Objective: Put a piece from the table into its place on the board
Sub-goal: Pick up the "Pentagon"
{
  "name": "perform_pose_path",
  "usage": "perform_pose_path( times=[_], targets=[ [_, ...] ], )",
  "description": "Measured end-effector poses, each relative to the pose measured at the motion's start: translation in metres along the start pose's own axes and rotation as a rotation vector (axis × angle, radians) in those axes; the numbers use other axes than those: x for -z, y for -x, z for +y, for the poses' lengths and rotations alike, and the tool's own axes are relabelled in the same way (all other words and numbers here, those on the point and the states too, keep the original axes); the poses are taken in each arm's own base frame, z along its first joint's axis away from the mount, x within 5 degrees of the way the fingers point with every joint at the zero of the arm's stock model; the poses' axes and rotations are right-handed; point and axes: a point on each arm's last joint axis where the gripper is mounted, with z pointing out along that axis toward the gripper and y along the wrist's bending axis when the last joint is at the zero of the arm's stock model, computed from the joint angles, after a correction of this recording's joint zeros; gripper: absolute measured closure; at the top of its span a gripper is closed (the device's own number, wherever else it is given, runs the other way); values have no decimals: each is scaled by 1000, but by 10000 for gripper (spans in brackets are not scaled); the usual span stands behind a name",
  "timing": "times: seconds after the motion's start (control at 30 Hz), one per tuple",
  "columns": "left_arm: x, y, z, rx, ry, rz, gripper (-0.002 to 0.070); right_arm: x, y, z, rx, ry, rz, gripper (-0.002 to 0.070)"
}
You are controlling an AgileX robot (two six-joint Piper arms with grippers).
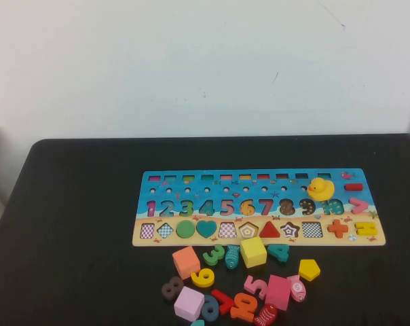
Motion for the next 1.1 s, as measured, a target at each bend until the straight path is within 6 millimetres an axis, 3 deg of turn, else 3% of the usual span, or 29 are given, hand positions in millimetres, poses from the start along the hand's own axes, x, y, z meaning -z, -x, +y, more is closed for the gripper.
perform_pose_path(
  times=[0.17, 0.37, 0.5, 0.73, 0.93, 1.1],
  targets=[
    [0, 0, 0, 3, -1, 0, 676, -25, 23, 13, 97, -151, 116, 657],
    [0, 0, 0, 3, -1, 0, 676, -71, 40, 37, 210, -299, 302, 657],
    [0, 0, 0, 3, -1, 0, 676, -107, 43, 45, 192, -328, 374, 657],
    [0, 0, 0, 6, -1, 0, 676, -155, 42, 42, 105, -359, 421, 640],
    [0, 0, 0, 5, -1, 0, 676, -178, 49, 41, 50, -283, 341, 489],
    [0, 0, 0, 5, -1, 0, 676, -194, 50, 38, 121, -259, 332, 338]
  ],
)
